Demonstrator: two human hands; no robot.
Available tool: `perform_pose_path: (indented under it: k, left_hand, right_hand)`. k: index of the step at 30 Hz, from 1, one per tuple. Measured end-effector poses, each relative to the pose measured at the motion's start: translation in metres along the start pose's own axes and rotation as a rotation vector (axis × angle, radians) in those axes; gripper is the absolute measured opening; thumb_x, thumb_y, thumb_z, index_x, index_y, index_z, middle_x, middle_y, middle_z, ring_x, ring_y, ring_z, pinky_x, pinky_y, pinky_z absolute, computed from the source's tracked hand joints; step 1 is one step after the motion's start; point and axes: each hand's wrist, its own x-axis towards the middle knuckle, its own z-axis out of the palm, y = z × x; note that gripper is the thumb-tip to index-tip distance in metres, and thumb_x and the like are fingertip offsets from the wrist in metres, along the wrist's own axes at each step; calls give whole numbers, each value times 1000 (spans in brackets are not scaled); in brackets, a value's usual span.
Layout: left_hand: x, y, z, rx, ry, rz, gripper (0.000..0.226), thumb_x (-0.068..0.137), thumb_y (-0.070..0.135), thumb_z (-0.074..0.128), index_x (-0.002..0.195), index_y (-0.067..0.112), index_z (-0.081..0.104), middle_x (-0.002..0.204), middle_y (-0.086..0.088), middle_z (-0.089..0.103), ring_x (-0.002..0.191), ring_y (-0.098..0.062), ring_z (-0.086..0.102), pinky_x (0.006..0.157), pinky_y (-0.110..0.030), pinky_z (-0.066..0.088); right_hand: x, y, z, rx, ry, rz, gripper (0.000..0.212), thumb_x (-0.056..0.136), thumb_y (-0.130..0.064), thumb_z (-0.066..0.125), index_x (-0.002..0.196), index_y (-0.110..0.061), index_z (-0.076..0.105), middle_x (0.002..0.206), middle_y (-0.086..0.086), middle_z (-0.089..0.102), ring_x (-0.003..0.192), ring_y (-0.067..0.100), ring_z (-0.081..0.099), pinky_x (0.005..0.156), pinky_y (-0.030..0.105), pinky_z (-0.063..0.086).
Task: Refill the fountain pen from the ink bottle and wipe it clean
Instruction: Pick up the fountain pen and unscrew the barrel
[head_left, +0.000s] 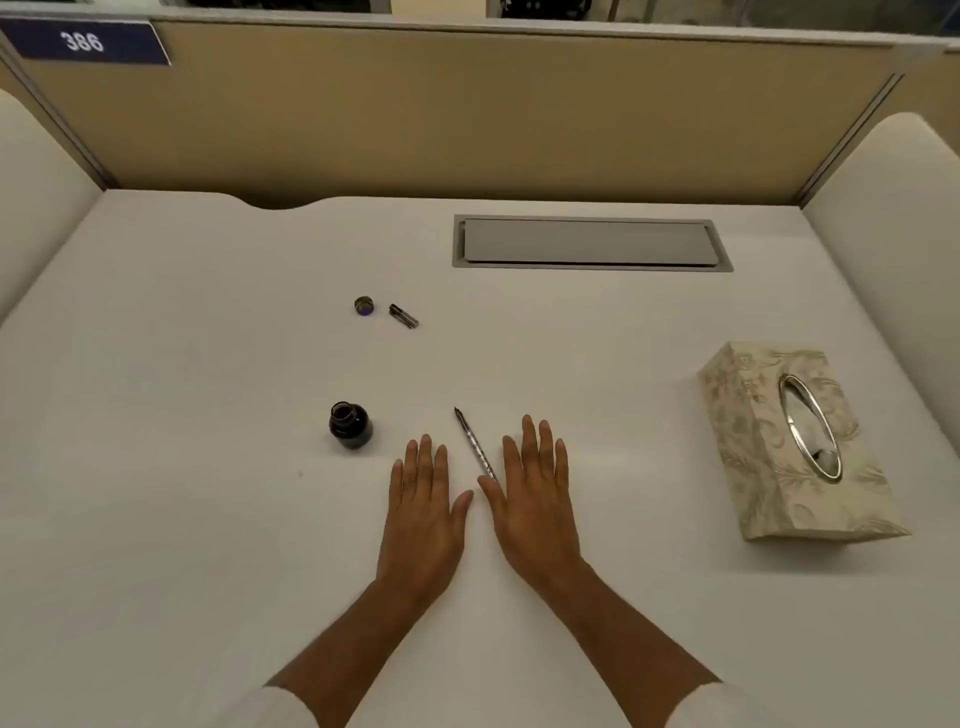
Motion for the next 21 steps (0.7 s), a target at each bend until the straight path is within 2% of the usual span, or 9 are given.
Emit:
perform_pose_path:
  k: [14,21]
  left_hand:
    - [3,-2,7,30,12,29,65,107,47,21,161,12,13,170,-11,12,158,-22,5,127,-40,3]
    - [3,-3,7,32,-1,36,63,107,46,20,161,13,17,170,-12,13,158,-24,7,127,-43,6]
  right_hand:
    - [5,-8,25,59,89,2,48,106,-34,37,136,-3,58,160,21,34,152,32,24,123,49,22]
    - [6,-12,24,33,184,39,29,102,-22,47,108,-3,69,144,24,55,143,37,42,119,52,34]
